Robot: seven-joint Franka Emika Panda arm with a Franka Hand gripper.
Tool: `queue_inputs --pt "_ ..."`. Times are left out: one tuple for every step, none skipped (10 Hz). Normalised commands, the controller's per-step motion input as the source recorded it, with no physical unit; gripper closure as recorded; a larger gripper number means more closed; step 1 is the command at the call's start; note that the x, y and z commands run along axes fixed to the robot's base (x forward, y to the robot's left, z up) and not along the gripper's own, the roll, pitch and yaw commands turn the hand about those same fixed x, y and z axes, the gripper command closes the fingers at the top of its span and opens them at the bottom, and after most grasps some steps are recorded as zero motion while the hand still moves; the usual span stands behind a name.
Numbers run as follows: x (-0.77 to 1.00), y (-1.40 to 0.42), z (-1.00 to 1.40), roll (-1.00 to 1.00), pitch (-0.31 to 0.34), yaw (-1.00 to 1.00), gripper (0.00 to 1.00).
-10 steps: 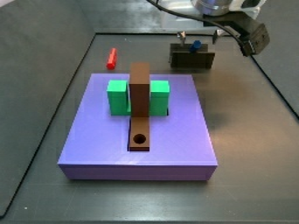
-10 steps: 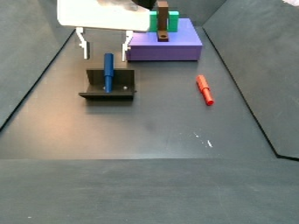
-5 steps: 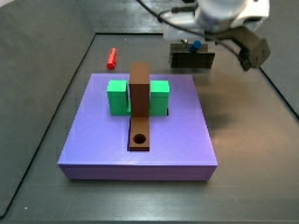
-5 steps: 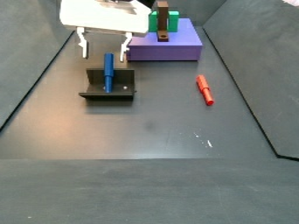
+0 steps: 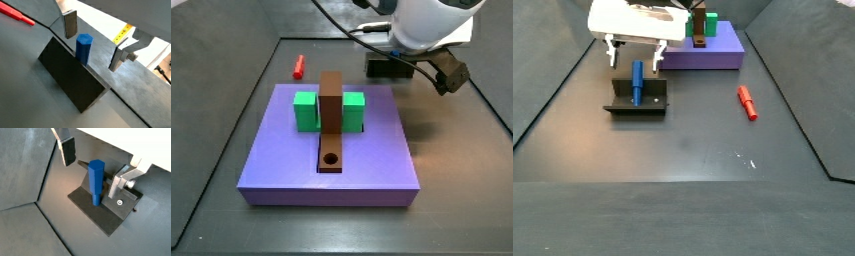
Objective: Pick up the blue object. Move up. Place the blue object on the fixture. Regrasp the blue object. Move to above the board. Insert the blue object.
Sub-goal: Regrasp the blue object.
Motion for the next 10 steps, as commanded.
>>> queue_inputs --pt "0.00 0.00 0.00 0.00 0.000 0.00 1.00" --pt "0.00 0.00 0.00 0.00 0.000 0.00 1.00" --pt "0.00 0.00 0.00 0.00 0.000 0.00 1.00" --pt "0.00 0.00 0.00 0.00 0.000 0.00 1.00" --pt "0.00 0.00 0.00 0.00 0.000 0.00 1.00" --pt "0.00 0.00 0.00 0.00 0.000 0.00 1.00" --pt "0.00 0.00 0.00 0.00 0.000 0.00 1.00" --pt "0.00 0.00 0.00 0.00 0.000 0.00 1.00" --pt "0.00 0.00 0.00 0.00 0.000 0.00 1.00" --pt "0.00 0.00 0.00 0.00 0.000 0.00 1.00"
